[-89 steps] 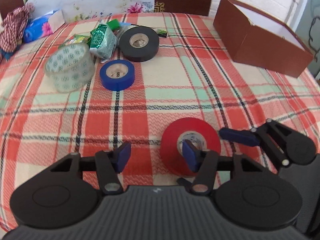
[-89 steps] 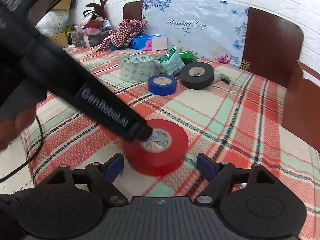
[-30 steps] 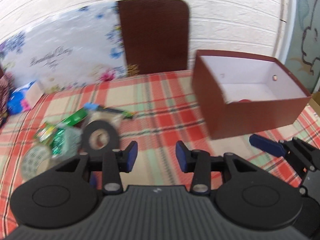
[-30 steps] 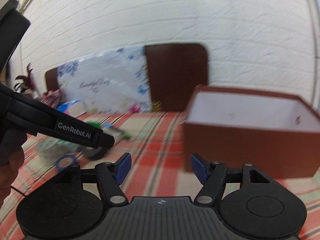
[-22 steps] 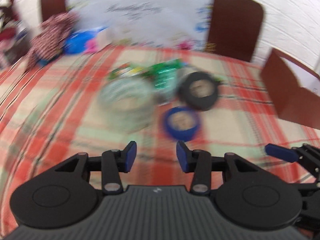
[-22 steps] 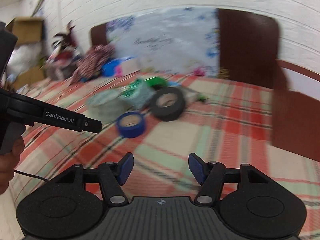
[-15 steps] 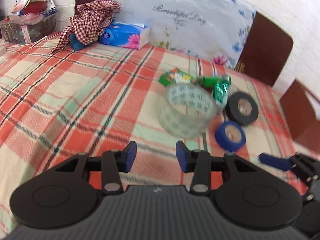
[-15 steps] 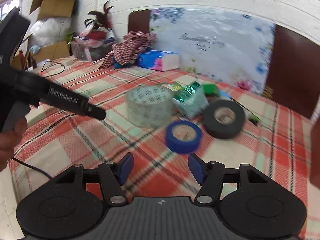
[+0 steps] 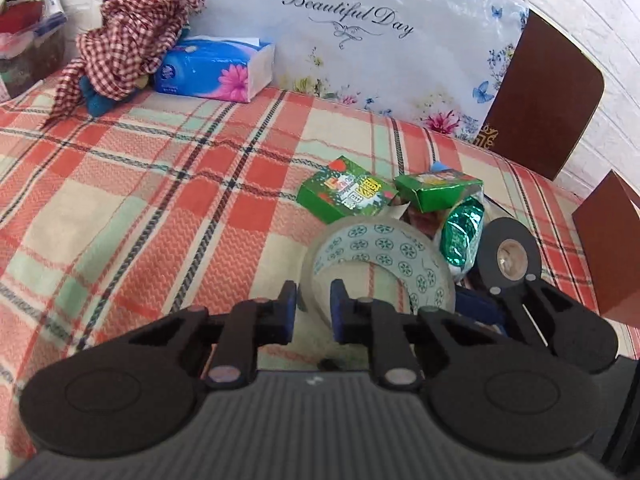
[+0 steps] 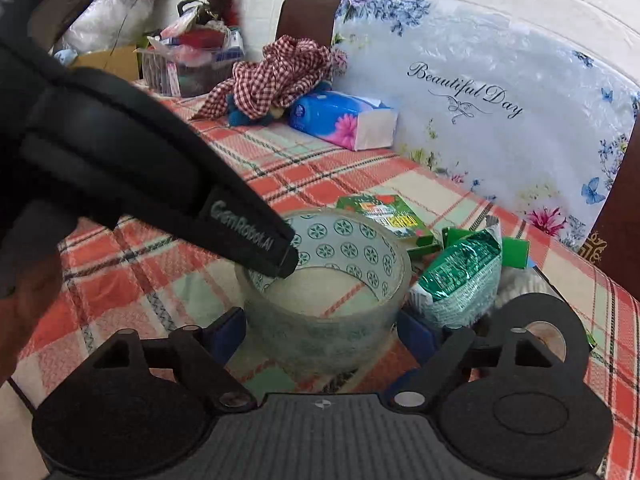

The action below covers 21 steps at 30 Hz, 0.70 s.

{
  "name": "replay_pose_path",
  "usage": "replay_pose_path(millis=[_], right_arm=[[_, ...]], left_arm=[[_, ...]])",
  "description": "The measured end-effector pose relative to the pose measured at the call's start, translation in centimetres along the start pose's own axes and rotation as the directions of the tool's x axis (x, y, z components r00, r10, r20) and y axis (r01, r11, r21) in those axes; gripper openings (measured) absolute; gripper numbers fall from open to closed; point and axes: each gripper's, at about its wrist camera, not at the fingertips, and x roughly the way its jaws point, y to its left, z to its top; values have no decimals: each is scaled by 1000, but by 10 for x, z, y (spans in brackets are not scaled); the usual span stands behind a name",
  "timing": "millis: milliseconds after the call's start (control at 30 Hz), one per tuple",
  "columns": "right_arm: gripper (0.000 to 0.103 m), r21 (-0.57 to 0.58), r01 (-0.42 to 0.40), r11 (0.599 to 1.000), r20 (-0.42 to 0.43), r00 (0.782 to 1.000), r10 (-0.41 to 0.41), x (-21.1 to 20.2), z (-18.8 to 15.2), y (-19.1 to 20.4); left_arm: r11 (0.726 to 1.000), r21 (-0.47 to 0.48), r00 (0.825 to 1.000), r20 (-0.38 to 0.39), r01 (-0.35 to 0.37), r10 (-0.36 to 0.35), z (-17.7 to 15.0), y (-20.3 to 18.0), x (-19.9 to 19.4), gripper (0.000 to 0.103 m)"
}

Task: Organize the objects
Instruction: 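Grasp the clear packing tape roll by its rim with the left gripper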

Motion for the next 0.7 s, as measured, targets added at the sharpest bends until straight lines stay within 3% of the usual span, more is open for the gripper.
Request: replay_pose_path(millis=[200, 367, 467, 567, 700], right_arm=[[82, -59, 35, 998, 100, 995, -29, -75, -33, 16], [81, 56, 105, 993, 21, 994, -107, -117, -84, -5], [81, 110, 166, 980, 18, 985, -169, -140, -100, -30], [81, 146, 275, 950, 110, 950, -292, -171, -99, -58], [81, 183, 424, 887, 206, 866, -456, -201, -91, -115]], left_arm=[[997, 8, 997, 5, 80, -80, -29, -22, -52, 20], [982, 132, 990, -64, 134, -127, -70, -89, -48, 20], [965, 198, 984, -69, 174, -163, -73, -130, -48, 20], [936, 264, 971, -5, 232, -240, -52, -174, -63, 20], [884, 377, 942, 72, 278, -327, -16, -252, -68, 20]])
